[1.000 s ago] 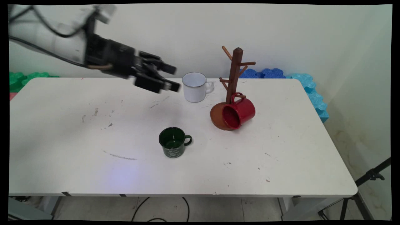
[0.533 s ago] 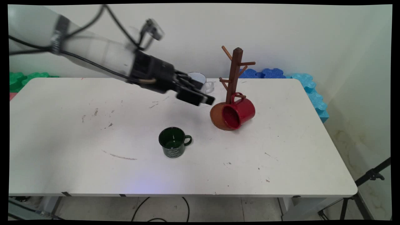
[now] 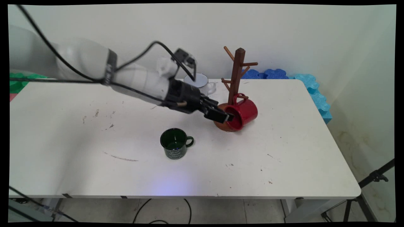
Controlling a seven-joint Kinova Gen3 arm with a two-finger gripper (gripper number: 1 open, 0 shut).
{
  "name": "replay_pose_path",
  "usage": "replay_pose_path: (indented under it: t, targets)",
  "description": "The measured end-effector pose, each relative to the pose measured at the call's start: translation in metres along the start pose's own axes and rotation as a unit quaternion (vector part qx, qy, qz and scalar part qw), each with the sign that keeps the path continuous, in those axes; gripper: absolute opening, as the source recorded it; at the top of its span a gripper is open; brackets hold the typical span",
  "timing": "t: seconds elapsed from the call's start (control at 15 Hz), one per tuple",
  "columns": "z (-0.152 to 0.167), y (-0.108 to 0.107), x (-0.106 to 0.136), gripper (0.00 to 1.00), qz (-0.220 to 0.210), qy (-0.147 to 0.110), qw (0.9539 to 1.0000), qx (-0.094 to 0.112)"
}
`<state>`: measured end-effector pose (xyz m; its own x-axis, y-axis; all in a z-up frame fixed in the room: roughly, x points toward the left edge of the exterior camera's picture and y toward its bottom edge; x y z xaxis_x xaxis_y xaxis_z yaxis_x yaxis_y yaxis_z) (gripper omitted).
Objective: Pick up the red mug from the rack
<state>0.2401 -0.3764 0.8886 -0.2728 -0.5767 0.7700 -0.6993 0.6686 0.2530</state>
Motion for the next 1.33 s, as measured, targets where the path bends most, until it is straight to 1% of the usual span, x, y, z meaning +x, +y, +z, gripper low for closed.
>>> replay_pose_path:
  t: [0.2, 0.4, 0.87, 1.33]
  targets:
    - [0.024, 0.001, -0.016, 1.00, -0.009, 0.000, 0.9999, 0.010]
    - [0.042, 0.001, -0.026, 1.00, -0.017, 0.004, 0.9997, 0.016]
    - [0.078, 0.003, -0.046, 1.00, -0.033, 0.023, 0.9991, 0.014]
    - [0.107, 0.000, -0.056, 1.00, -0.033, 0.046, 0.9983, 0.013]
